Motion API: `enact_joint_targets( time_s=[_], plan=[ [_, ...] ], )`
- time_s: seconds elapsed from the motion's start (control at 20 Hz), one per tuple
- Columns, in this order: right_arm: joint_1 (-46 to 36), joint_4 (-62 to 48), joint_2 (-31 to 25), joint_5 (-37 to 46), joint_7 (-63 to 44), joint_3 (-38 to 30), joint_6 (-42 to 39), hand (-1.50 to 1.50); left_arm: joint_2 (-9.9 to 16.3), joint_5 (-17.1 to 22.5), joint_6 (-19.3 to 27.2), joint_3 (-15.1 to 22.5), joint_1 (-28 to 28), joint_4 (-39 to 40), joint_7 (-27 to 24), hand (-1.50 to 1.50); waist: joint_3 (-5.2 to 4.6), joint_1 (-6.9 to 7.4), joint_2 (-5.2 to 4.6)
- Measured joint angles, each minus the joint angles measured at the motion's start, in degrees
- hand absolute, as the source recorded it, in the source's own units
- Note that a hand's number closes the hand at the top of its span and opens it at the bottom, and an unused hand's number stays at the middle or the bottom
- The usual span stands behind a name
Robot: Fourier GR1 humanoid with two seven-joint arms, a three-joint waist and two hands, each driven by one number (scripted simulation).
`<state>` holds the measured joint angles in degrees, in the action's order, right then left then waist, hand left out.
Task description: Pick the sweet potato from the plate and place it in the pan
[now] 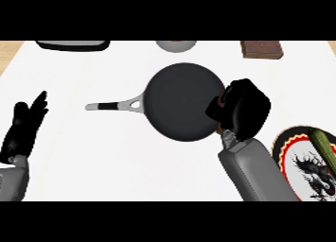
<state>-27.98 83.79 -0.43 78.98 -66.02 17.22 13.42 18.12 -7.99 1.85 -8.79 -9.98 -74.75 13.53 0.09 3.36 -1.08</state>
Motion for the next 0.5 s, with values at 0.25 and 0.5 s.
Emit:
enact_joint_targets(
  time_s=[0.25, 0.5],
  plan=[
    [-5.02, -12.42, 0.02, -6.04, 3.54, -4.42, 8.02, 1.50, -0.03, 0.13, -0.43, 0.03, -0.49, 0.43, -0.34, 0.00, 0.03, 0.50, -0.15],
    [-7.77, -21.70, 0.10, -13.96, 8.02, -7.71, 19.84, -1.50, -0.01, 0.09, -0.77, 0.17, -1.26, 0.92, -0.60, 0.00, 0.09, 1.35, -0.52]
  ],
)
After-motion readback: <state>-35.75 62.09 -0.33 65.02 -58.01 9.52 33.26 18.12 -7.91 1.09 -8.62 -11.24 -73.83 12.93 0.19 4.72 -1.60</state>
